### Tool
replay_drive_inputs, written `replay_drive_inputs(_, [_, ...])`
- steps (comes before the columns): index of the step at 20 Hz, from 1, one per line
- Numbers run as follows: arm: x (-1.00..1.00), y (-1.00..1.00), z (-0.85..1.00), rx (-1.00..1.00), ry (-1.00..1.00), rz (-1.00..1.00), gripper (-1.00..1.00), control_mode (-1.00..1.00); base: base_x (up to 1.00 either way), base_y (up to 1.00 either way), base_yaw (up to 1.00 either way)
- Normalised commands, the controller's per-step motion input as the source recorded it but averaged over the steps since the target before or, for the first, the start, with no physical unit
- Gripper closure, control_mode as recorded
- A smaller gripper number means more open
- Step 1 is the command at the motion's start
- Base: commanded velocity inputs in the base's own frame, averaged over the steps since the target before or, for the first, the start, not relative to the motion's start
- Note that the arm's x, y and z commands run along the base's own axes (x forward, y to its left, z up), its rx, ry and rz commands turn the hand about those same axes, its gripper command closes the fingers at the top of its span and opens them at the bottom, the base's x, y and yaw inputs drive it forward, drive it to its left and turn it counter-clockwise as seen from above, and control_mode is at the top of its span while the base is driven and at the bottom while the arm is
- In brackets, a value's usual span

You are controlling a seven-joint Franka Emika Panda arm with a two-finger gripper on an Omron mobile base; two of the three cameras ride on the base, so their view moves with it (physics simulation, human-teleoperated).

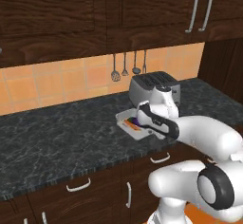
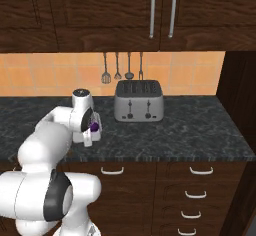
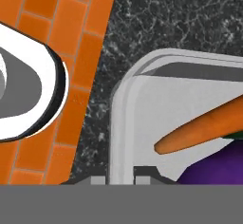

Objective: Take the meat container that has the chicken drumstick and place it on the second highest rack of the freezer. Then take the vegetable container that has the eggplant and carrot and place it on the highest rack of the freezer.

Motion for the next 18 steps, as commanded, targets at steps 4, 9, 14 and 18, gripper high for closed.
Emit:
replay_drive_inputs(4, [-0.65,0.00,1.00,0.00,-0.08,0.00,1.00,-1.00,0.00,0.00,0.00])
replay_drive_inputs(9, [-0.63,0.00,0.99,0.00,-0.12,-0.05,1.00,-1.00,0.00,0.00,0.00])
replay_drive_inputs(14, [-0.42,0.00,0.71,0.00,-0.05,-0.06,1.00,-1.00,0.00,0.00,0.00])
replay_drive_inputs(18, [-0.42,0.00,0.54,0.00,0.12,0.00,1.00,-1.00,0.00,0.00,0.00])
